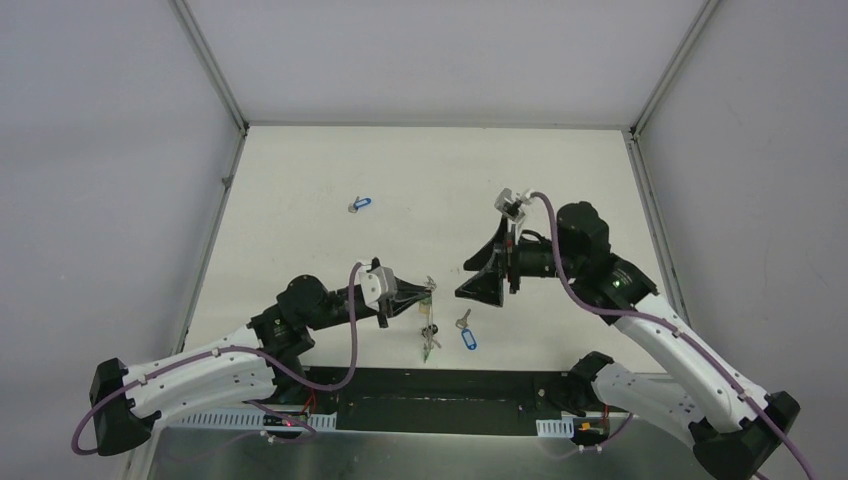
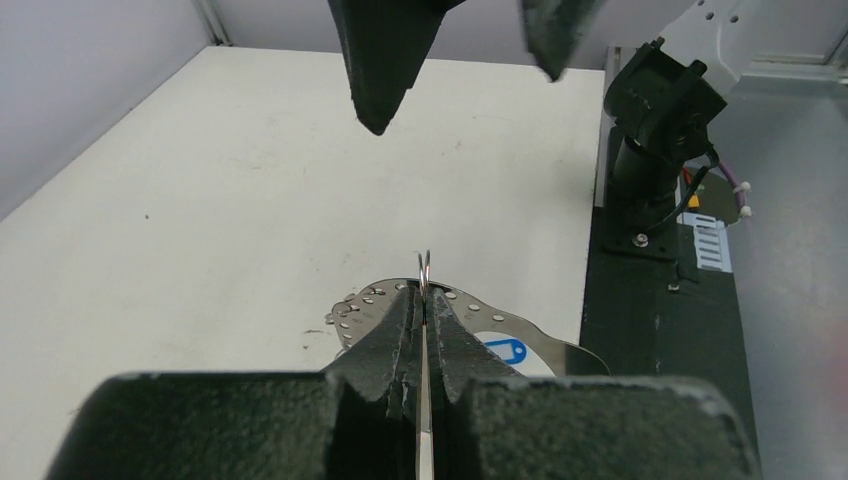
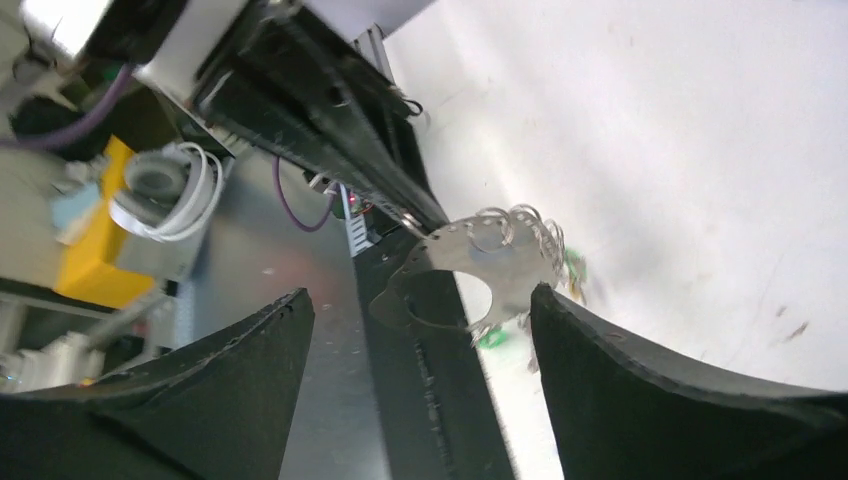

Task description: Put the keys on the keyring

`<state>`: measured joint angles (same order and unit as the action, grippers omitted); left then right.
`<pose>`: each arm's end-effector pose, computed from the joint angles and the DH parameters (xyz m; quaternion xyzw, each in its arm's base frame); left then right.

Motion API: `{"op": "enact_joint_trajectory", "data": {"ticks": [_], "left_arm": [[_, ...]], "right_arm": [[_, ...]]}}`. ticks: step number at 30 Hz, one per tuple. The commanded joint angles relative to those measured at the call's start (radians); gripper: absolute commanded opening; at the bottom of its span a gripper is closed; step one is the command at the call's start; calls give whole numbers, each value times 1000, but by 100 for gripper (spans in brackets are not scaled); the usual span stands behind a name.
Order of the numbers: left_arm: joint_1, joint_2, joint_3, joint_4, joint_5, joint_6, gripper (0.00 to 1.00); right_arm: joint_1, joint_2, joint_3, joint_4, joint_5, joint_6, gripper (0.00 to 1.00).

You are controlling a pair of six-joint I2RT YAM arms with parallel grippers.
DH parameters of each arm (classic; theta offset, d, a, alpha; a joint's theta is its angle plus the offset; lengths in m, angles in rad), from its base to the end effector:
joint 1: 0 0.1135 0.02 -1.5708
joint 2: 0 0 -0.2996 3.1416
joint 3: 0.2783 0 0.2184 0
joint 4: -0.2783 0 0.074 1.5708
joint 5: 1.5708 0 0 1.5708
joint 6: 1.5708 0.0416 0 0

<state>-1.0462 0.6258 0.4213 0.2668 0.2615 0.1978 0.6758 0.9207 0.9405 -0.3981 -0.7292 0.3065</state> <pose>0.0453 -0.0997 0.3122 0.4728 0.4964 -0.3788 0.6218 0.0958 0.1123 0.3773 -0.3388 0.7232 0.5076 0.3235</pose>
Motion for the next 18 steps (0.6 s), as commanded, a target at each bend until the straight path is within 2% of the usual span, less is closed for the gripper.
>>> {"op": "enact_joint_trajectory", "data": {"ticks": [1, 3, 5, 8, 12, 18], "left_arm": [[0, 35, 15, 140, 21, -114, 0], [0, 50, 9, 183, 45, -130, 0], [0, 60, 5, 213, 64, -131, 0], [0, 68, 1, 246, 93, -111, 0], [0, 71, 4, 271, 123, -85, 0], [0, 71, 14, 273, 133, -80, 0]], "right_arm": [[1, -132, -129, 335, -127, -224, 85], [1, -164, -175, 390, -141, -267, 87], [1, -168, -198, 447, -185, -299, 82], [2, -146, -204, 485, -274, -346, 65], [17, -116, -213, 557, -307, -347, 48], [83, -66, -216, 609, -266, -368, 41]]}}
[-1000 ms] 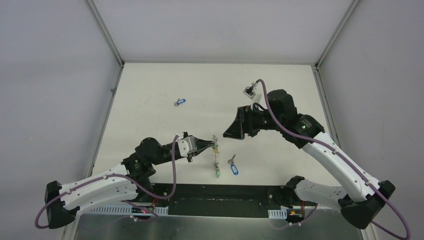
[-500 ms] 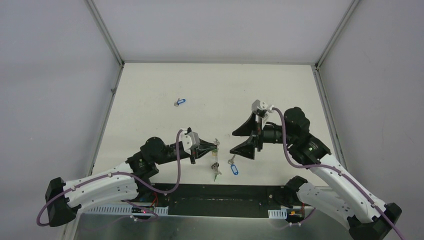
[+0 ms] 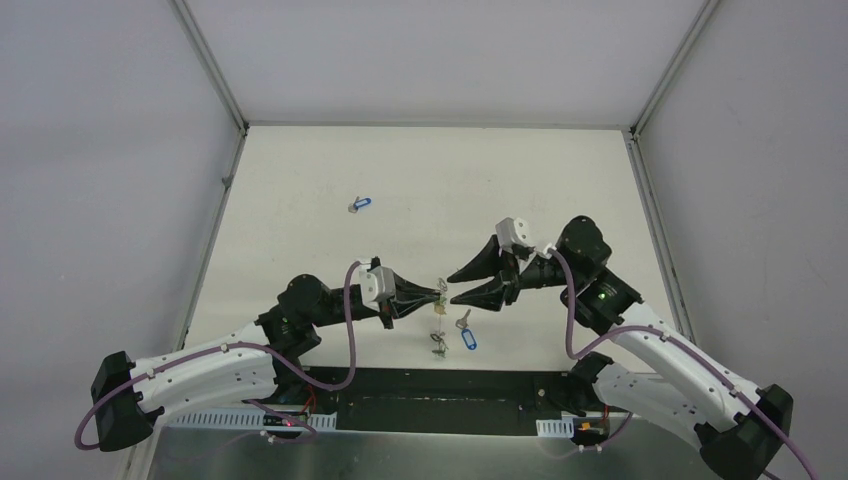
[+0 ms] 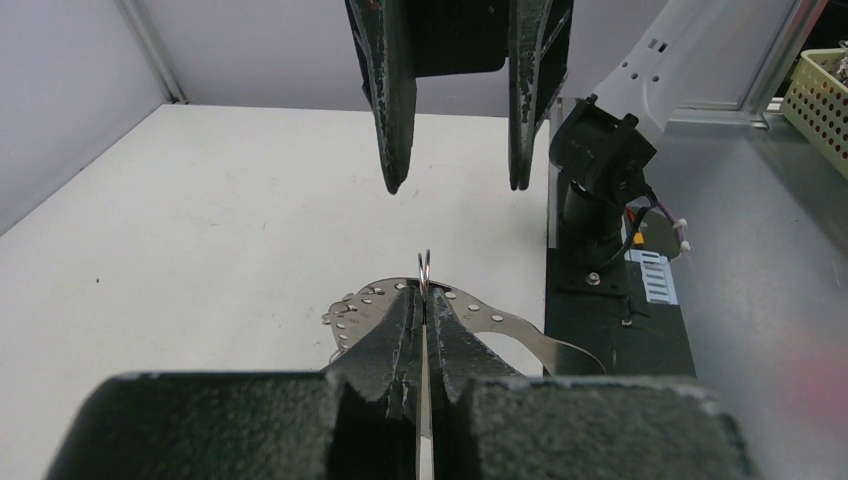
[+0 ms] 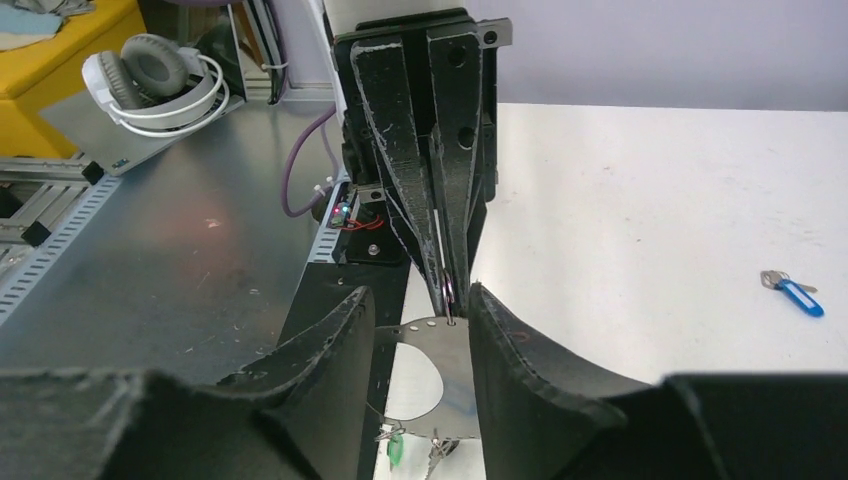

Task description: Put the keys on the keyring

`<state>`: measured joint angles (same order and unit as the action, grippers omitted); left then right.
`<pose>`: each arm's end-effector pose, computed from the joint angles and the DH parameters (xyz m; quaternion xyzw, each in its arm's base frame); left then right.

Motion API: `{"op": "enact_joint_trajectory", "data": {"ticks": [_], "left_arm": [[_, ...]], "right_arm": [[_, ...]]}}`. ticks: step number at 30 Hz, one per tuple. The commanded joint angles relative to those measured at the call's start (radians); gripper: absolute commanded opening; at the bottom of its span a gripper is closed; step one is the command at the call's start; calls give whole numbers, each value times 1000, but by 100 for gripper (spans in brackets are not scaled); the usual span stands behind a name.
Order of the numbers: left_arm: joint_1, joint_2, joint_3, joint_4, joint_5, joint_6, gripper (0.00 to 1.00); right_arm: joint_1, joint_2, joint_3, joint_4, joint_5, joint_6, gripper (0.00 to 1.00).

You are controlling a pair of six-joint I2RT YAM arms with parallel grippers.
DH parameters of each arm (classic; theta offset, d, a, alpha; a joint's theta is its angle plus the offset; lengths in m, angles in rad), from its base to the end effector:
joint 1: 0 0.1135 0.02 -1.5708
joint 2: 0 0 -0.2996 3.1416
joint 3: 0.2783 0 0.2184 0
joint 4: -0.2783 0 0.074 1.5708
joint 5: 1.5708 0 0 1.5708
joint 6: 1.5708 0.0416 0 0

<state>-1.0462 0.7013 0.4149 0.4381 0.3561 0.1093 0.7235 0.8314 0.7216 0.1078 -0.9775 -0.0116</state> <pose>0.0481 -0.1122 0.3221 0.4627 0.4637 -0.4401 0.6141 0.0751 0.1124 0.3713 -0.5341 0.4640 0.5288 0.4688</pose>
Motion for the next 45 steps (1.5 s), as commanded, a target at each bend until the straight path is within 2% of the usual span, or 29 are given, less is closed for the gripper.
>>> {"op": "enact_joint_trajectory", "data": {"ticks": [1, 6, 9, 11, 15, 16, 22, 23, 25, 26, 29, 33, 38, 45], "left_arm": [[0, -5, 22, 102, 40, 7, 0], [-1, -7, 26, 100, 46, 6, 0], [0, -9, 30, 98, 47, 8, 0], [0, -10, 33, 94, 47, 10, 0], [0, -13, 34, 84, 47, 12, 0], [-1, -13, 33, 82, 45, 12, 0], [0, -19, 38, 53, 34, 20, 0], [0, -20, 43, 32, 31, 25, 4], [0, -23, 58, -21, 23, 32, 28], [-1, -25, 65, -47, 15, 37, 35], [-1, -23, 91, -139, 8, 57, 45], [0, -7, 133, -252, -5, 83, 46], [0, 45, 167, -286, -15, 72, 45], [-1, 147, 214, -271, 12, 37, 39]], "right_arm": [[45, 32, 6, 103, -16, -54, 40], [85, 68, 5, 102, 25, -74, 39], [95, 81, 3, 93, 55, -78, 34], [99, 89, 7, 77, 65, -84, 27], [101, 94, 16, 39, 90, -92, 2], [102, 94, 20, 24, 93, -100, 0], [102, 97, 68, -130, 131, -164, 0], [102, 101, 85, -175, 142, -170, 0], [102, 114, 129, -269, 169, -189, 0], [102, 122, 154, -323, 182, -204, 0], [102, 152, 231, -481, 223, -258, 0], [102, 200, 327, -679, 266, -316, 0], [114, 262, 431, -877, 342, -362, 0], [150, 313, 529, -1016, 425, -399, 0]]}}
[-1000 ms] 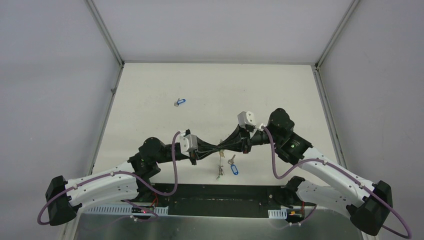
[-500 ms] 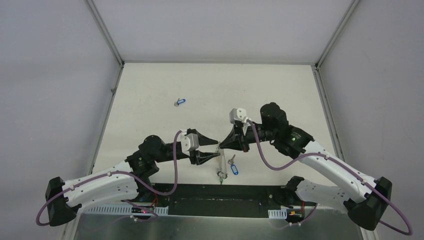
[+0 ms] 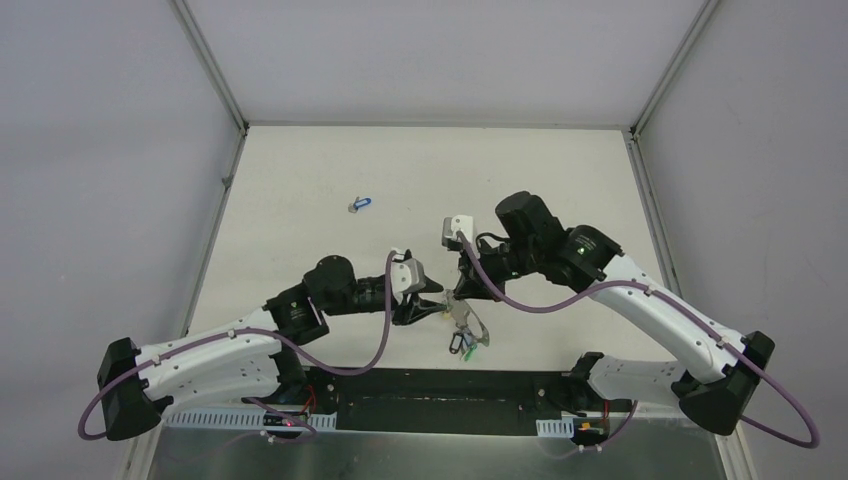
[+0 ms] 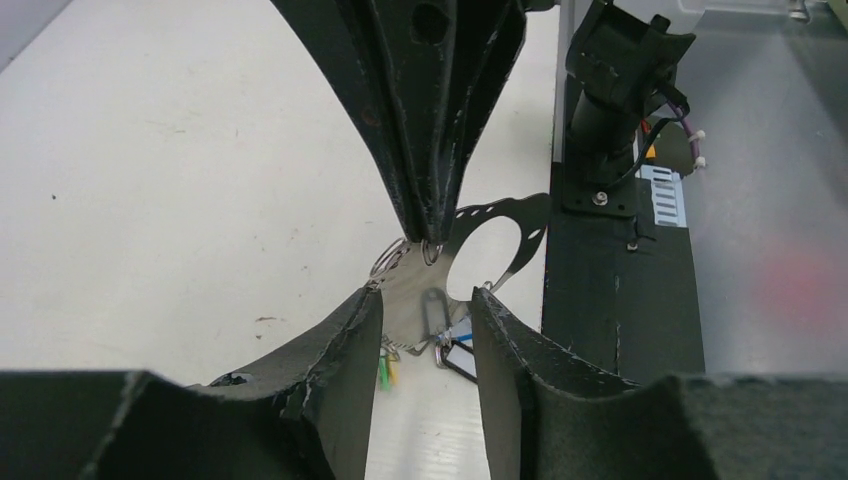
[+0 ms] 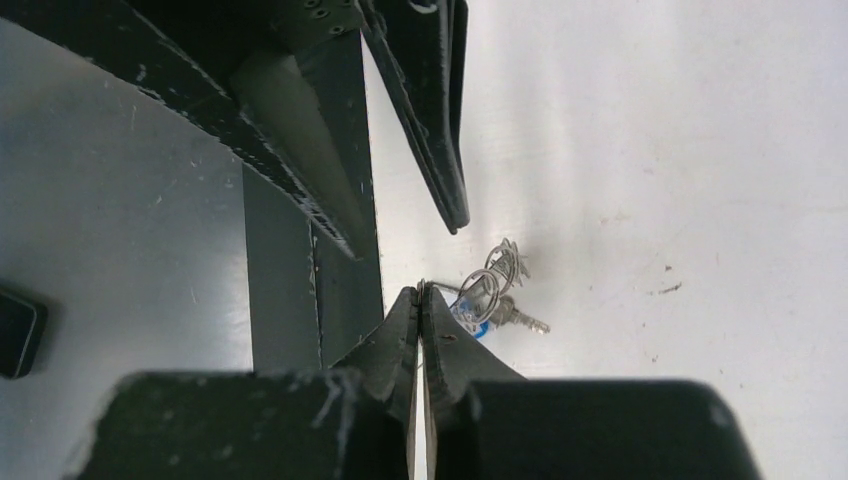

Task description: Put the keys on the keyring

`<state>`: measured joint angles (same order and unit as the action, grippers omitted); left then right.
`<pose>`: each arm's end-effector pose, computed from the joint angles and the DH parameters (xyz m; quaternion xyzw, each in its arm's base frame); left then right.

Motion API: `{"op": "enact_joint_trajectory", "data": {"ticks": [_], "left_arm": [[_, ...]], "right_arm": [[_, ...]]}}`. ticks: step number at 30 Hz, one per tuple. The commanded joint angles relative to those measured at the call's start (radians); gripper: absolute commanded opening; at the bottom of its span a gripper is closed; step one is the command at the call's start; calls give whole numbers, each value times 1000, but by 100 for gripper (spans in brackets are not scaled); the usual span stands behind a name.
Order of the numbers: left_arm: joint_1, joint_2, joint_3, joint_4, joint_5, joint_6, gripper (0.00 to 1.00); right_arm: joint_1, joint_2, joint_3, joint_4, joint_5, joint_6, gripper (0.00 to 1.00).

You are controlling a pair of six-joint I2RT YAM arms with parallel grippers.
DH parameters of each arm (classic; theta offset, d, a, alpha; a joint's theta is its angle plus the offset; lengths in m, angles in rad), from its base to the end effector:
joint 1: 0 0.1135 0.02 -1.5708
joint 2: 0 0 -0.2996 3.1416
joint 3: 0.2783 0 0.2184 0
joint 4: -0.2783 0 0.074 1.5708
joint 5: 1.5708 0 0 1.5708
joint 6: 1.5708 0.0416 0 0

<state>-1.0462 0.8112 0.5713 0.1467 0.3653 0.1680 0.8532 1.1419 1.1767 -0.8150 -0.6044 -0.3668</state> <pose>0.0594 -0.1323 0.3286 0.5152 0.5273 -0.4031 0.5423 0.1006 0.1512 0.3771 -0.5987 0.6565 0.3551 0.2907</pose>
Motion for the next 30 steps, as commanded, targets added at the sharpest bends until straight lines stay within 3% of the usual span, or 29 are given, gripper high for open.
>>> {"op": "enact_joint_trajectory", "data": {"ticks": [1, 11, 24, 30], "left_arm": [[0, 47, 60, 27, 2, -27, 38], [-1, 87, 45, 129, 43, -61, 25], [-3, 129, 49, 142, 70, -86, 24], [-7, 154, 61, 151, 79, -82, 12]], "right_arm": [[25, 2, 76, -92, 52, -46, 0], [39, -19, 55, -30, 39, -16, 0], [41, -26, 48, 0, 49, 3, 0], [43, -25, 44, 11, 44, 12, 0]]}}
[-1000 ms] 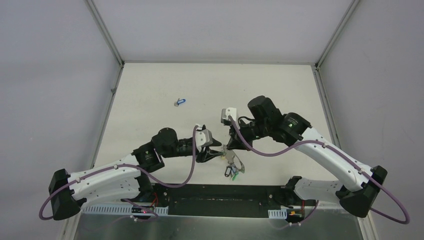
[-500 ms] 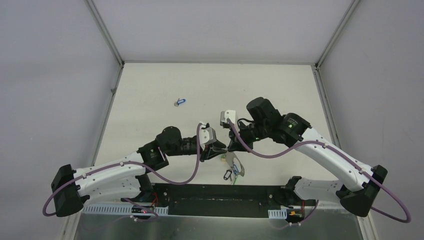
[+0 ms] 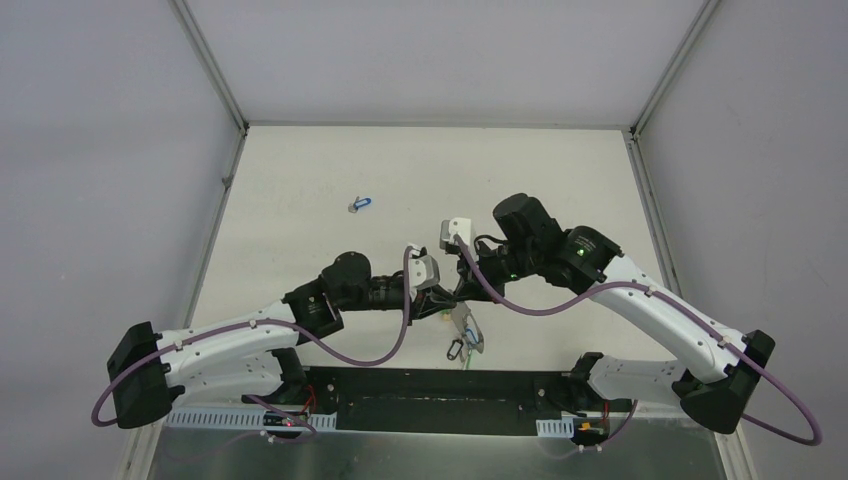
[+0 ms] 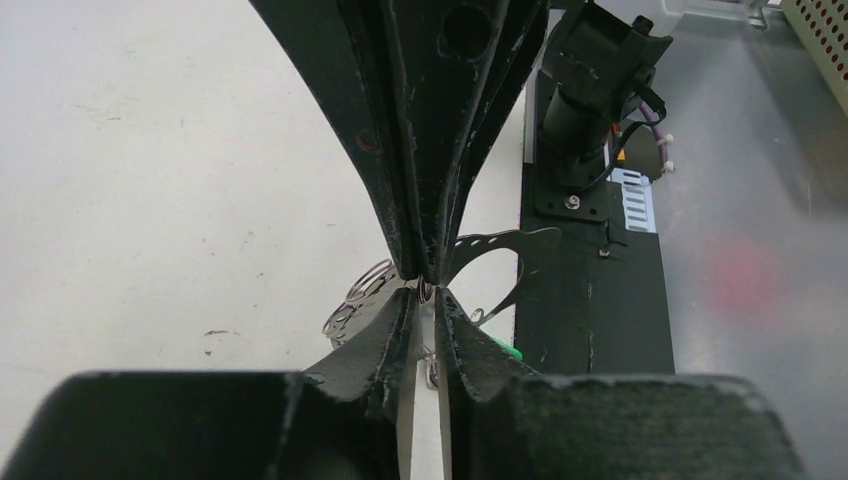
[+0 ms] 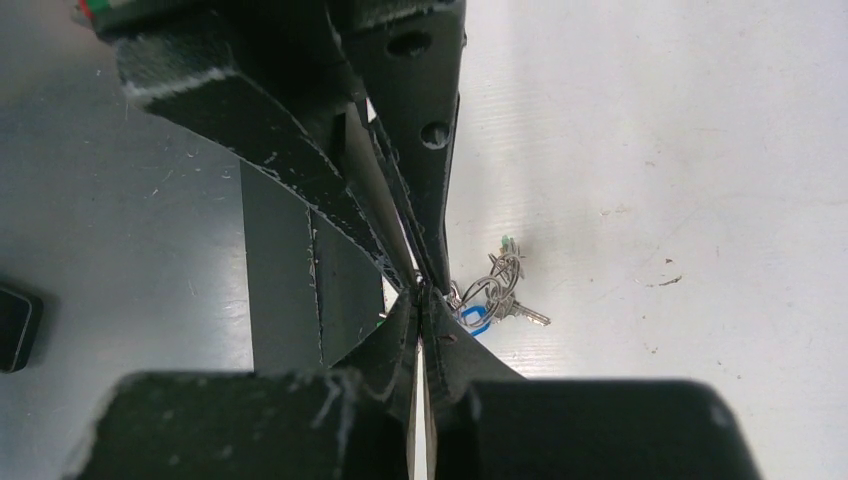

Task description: Put the keys on the keyring

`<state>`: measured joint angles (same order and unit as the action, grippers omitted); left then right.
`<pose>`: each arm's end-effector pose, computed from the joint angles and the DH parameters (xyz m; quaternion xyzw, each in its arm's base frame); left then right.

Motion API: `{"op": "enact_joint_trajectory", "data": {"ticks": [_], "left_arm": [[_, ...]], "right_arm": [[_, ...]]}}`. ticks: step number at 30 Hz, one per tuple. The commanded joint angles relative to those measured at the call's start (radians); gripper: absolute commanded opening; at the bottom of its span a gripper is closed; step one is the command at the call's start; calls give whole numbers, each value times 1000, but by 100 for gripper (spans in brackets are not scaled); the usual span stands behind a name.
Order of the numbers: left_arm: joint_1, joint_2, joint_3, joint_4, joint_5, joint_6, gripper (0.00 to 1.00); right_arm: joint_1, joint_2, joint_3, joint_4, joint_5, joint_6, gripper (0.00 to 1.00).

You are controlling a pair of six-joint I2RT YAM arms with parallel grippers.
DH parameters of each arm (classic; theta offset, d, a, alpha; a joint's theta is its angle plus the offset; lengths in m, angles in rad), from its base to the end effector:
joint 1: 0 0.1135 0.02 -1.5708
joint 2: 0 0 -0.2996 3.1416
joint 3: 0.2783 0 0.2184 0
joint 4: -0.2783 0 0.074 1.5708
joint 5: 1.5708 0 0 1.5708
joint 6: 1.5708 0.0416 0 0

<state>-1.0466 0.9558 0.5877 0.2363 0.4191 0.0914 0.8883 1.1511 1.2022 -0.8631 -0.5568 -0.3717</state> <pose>0.0733 -0.1606 0.3239 0.5119 0.5459 -0.4352 0.5005 0.0963 0.1534 0.3784 -0.6084 0.6617 0.3378 0.2791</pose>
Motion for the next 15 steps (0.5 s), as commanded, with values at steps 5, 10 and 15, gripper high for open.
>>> {"op": "enact_joint_trajectory", "data": {"ticks": [5, 10, 15], "left_arm": [[-9, 15, 43, 96, 30, -8, 6], [-10, 10, 36, 114, 21, -27, 11], [-10, 1, 28, 122, 14, -29, 10]], "right_arm": [[8, -34, 12, 60, 0, 20, 0], [8, -37, 7, 64, 1, 24, 0], [8, -36, 6, 65, 0, 28, 0]]}}
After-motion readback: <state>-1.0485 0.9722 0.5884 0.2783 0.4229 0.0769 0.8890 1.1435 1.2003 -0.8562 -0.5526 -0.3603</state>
